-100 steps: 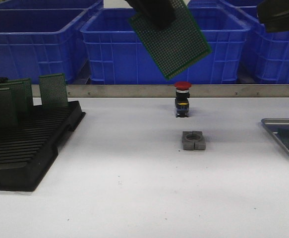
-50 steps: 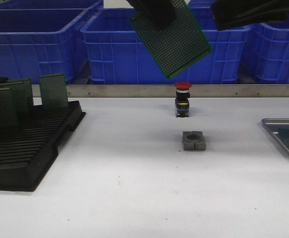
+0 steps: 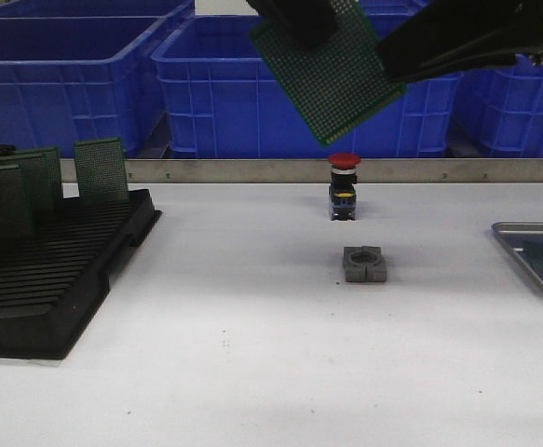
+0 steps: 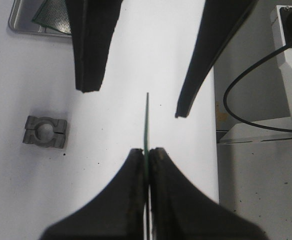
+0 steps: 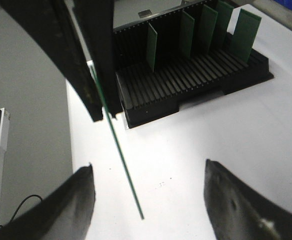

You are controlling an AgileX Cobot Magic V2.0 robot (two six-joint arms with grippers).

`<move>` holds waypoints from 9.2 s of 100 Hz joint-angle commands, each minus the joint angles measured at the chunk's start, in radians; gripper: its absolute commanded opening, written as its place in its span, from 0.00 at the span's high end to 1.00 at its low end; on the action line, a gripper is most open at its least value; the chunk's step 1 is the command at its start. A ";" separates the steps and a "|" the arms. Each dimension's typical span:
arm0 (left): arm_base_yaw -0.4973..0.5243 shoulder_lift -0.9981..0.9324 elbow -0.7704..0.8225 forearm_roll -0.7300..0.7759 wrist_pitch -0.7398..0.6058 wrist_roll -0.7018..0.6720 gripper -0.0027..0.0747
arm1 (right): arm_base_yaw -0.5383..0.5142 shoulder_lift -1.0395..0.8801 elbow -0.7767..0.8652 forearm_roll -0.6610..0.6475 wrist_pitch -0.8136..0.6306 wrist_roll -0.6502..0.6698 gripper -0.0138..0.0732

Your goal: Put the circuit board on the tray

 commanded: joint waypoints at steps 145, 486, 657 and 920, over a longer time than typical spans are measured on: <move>-0.008 -0.047 -0.023 -0.067 0.023 -0.010 0.11 | -0.067 -0.023 -0.026 -0.024 -0.052 0.132 0.92; 0.047 -0.312 0.125 0.133 -0.339 -0.268 0.12 | -0.257 -0.008 -0.024 -0.126 -0.525 0.662 0.26; 0.413 -1.360 1.275 0.068 -1.153 -0.429 0.23 | -0.033 -1.278 0.639 -0.233 -1.035 0.658 0.26; 0.502 -1.675 1.531 0.707 -1.190 -1.029 0.99 | -0.033 -1.278 0.639 -0.233 -1.057 0.658 0.92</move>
